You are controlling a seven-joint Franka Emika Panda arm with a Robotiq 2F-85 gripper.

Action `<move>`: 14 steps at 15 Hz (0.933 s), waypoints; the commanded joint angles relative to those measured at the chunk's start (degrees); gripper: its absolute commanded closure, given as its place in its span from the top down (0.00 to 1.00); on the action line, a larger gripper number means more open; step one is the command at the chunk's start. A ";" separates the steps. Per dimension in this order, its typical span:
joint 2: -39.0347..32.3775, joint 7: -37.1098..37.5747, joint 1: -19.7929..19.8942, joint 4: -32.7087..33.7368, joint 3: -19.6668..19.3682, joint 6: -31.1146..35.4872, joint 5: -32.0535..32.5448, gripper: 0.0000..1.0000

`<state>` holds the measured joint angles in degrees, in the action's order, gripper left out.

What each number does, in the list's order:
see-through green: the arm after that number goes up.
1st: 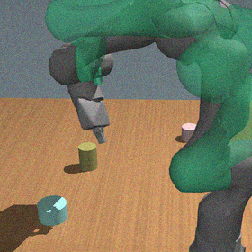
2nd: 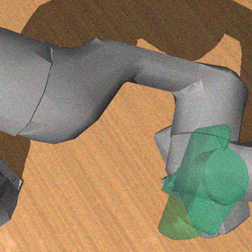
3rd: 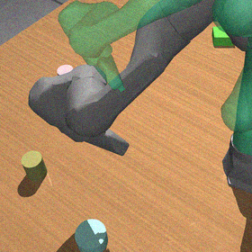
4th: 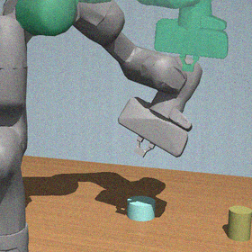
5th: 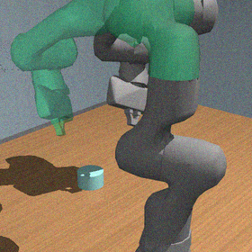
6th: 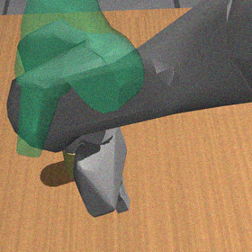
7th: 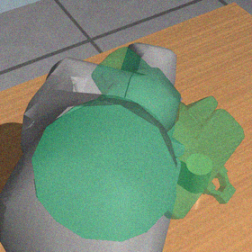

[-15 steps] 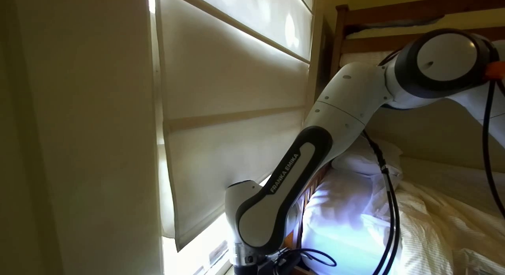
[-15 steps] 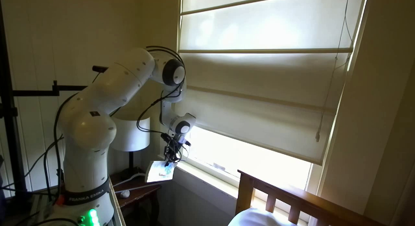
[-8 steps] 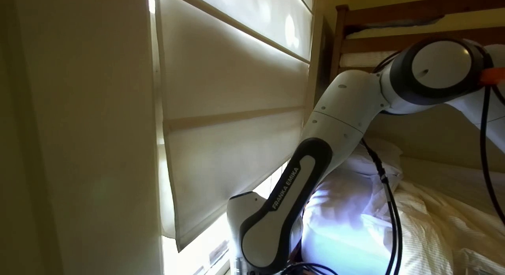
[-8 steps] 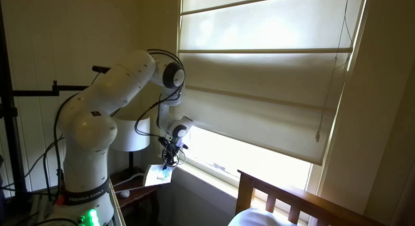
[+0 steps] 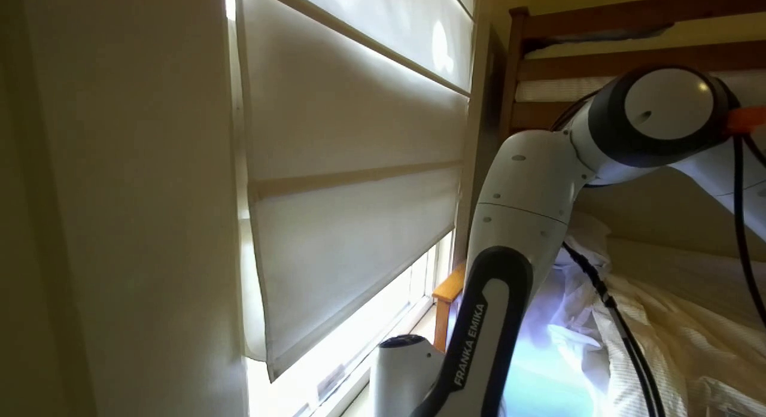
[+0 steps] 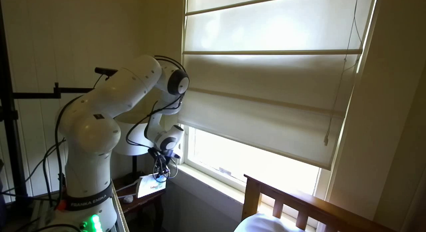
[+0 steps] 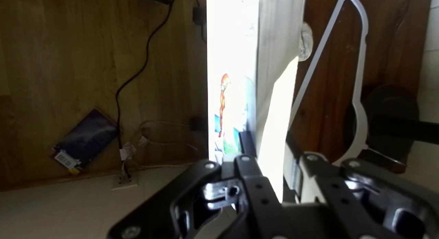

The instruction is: Put the book on the table

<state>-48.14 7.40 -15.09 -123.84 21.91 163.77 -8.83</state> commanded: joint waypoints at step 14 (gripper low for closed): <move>-18.99 -11.51 6.80 6.07 9.77 14.39 6.18 0.06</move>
<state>-62.61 -4.26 -8.19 -122.53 30.86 178.05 -4.24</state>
